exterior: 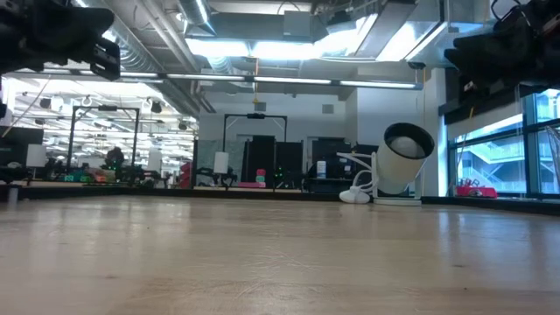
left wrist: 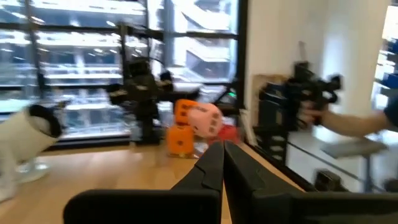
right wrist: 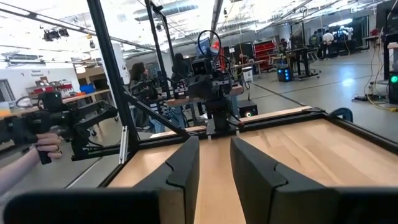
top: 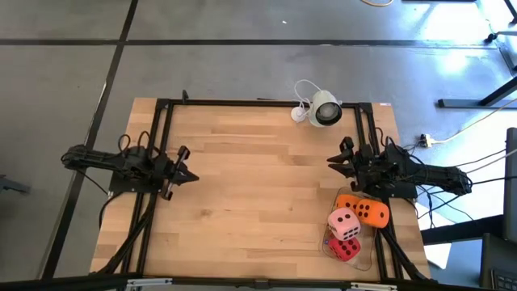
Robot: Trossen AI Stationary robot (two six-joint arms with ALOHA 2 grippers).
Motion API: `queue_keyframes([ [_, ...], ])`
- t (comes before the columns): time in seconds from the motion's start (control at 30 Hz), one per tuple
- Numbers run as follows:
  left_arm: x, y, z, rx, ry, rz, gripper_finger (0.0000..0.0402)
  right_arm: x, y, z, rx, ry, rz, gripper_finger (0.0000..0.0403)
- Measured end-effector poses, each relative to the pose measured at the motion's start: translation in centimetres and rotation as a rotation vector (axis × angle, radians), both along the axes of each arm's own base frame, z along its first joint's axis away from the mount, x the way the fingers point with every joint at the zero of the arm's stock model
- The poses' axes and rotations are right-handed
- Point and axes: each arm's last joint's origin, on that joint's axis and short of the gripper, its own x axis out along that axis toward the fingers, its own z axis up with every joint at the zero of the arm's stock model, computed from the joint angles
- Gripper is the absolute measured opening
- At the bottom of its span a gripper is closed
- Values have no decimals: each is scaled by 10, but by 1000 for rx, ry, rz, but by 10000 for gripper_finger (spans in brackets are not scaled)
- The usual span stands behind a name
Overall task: Pick & Place Dice
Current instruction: Return to Home Position
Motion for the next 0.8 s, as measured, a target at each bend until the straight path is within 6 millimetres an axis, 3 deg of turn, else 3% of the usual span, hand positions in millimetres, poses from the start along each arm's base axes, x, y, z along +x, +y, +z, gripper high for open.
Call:
queue_keyframes([
  [0.2,0,4,2,-94,-14,138,1,0,0,0,-22,-2,-4,93],
  [0.8,0,5,1,-121,0,146,5,0,0,0,-20,-2,-3,93],
])
